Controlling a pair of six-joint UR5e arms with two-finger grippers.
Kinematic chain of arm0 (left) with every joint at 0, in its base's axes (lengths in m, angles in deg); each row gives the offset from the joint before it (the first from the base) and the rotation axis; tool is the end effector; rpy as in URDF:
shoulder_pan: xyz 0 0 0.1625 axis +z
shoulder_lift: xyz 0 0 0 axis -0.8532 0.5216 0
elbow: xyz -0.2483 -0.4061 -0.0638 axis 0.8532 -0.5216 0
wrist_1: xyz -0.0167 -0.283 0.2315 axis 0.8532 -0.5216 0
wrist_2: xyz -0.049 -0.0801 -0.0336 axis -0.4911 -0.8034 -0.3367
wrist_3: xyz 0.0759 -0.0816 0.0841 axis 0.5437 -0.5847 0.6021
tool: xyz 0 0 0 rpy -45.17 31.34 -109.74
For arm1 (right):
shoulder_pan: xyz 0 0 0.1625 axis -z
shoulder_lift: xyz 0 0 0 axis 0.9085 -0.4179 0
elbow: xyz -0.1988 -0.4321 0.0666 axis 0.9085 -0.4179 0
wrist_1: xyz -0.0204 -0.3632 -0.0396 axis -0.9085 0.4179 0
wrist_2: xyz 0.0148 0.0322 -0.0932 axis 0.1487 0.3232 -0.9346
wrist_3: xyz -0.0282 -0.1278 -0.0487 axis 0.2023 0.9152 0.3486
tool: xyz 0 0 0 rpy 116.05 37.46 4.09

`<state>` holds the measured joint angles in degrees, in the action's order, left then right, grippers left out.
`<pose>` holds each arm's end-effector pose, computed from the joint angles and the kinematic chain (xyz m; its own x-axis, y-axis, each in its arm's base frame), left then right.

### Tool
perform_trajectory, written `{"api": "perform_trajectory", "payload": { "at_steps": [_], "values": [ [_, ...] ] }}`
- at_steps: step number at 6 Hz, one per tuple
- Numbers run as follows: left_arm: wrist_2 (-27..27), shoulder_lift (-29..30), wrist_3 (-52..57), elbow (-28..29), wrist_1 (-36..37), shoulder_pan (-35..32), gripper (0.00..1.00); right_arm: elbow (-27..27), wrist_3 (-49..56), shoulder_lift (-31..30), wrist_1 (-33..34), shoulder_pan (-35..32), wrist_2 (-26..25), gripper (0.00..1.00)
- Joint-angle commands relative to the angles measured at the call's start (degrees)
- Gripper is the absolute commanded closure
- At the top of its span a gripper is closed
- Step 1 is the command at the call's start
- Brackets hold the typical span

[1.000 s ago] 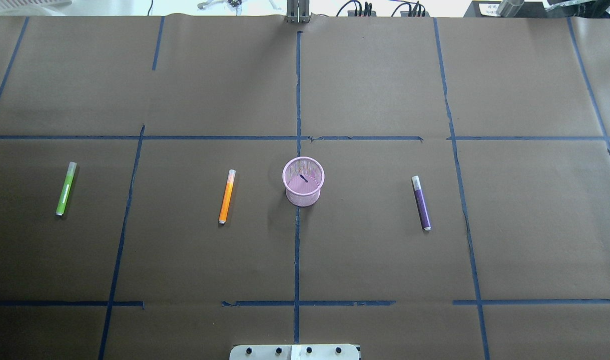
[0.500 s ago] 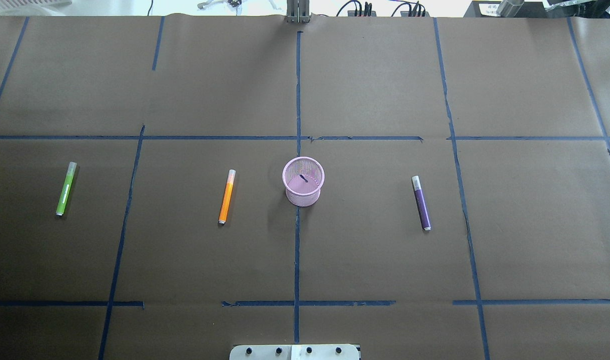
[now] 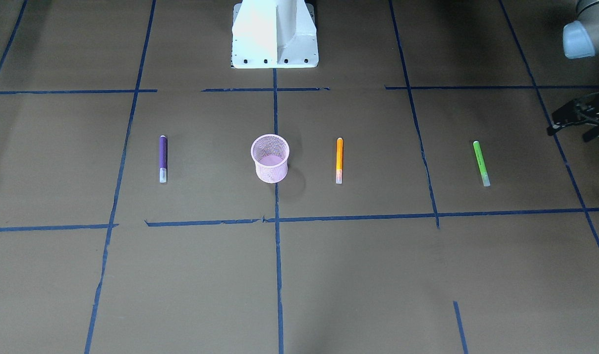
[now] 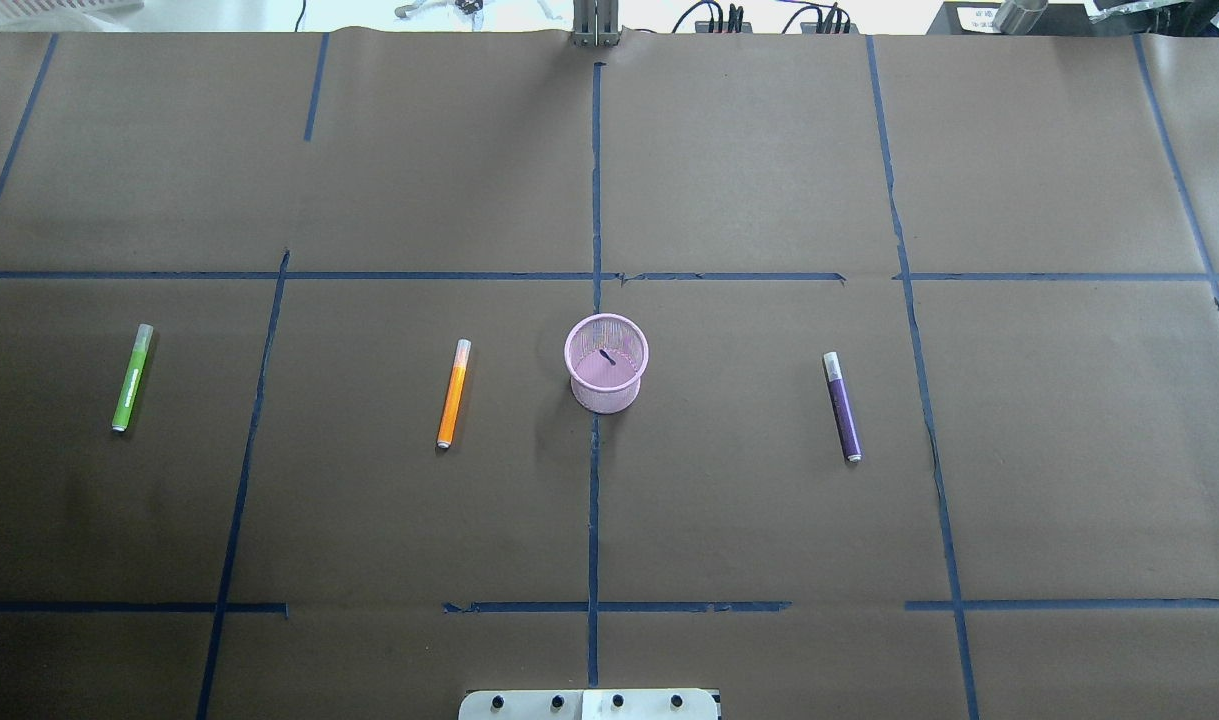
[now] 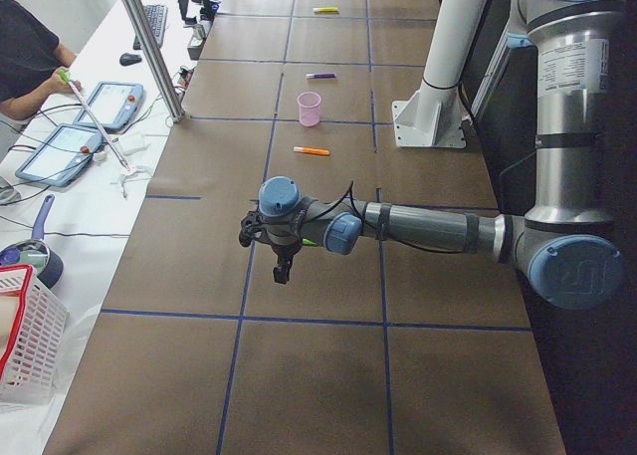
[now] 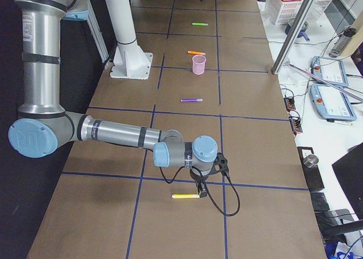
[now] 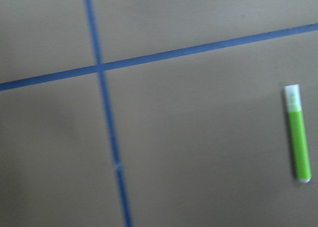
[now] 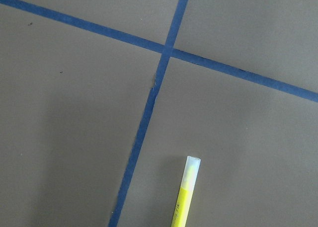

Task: Collect pens into pen holder
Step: 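Lower the left gripper onto the green marker and grasp it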

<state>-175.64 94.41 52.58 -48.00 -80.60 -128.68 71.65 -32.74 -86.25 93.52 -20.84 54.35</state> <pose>0.1194 -0.4274 0.6609 0.6338 0.1489 -0.7590 -0.0837 0.9887 0.1241 0.0107 -0.4083 0.7860 0.6987 -0.2877 0.6550 0.2179 0.9576 0.1882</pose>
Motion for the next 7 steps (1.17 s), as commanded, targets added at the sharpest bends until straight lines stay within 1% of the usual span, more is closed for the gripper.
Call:
{"api": "perform_trajectory", "payload": {
  "at_steps": [1, 2, 3, 4, 5, 6, 7],
  "values": [
    [4.5, 3.3, -6.3, 1.1, -1.4, 7.1, 0.00, -0.1, 0.0, -0.1, 0.0, 0.0, 0.0, 0.00],
    [5.4, 4.4, -6.5, 2.3, -1.4, 10.1, 0.00, 0.0, 0.0, -0.1, -0.1, 0.1, 0.0, 0.00],
    [5.4, 7.8, -8.7, 7.0, -1.4, 11.4, 0.00, -0.1, 0.0, -0.1, 0.0, 0.1, 0.0, 0.00],
    [5.4, 11.4, -13.1, 10.5, -1.3, 12.4, 0.00, -0.1, 0.1, -0.2, 0.0, 0.1, 0.0, 0.00],
    [5.4, 12.4, -14.4, 12.1, -1.4, 13.9, 0.00, -0.1, 0.3, -0.2, -0.1, 0.3, -0.1, 0.00],
    [5.4, 12.4, -14.0, 13.1, -1.4, 14.0, 0.00, -0.1, 0.3, -0.1, -0.1, 0.3, -0.1, 0.00],
    [5.0, 14.9, -13.7, 15.2, -0.8, 14.0, 0.03, 0.0, 0.3, -0.1, -0.2, 0.4, 0.0, 0.00]
  ]
}}
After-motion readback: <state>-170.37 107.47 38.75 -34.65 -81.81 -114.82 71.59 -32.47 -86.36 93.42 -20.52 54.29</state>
